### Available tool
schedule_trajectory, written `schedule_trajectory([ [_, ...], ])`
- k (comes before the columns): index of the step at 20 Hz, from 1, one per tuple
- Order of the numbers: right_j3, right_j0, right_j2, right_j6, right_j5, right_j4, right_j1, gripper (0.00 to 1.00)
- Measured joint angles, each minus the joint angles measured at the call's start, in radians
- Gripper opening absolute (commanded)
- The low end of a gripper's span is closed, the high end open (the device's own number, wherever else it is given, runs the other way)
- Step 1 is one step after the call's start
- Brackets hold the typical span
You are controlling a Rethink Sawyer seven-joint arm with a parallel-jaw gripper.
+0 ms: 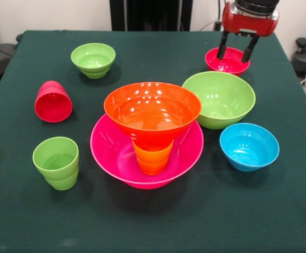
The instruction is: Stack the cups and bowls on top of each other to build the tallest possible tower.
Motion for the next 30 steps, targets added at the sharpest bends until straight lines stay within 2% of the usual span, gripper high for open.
schedule_trajectory([
  [12, -0.003, 0.014, -0.015, 0.0, 0.0, 0.0, 0.015, 1.0],
  [30, -0.027, 0.029, -0.067, 0.0, 0.0, 0.0, 0.123, 1.0],
])
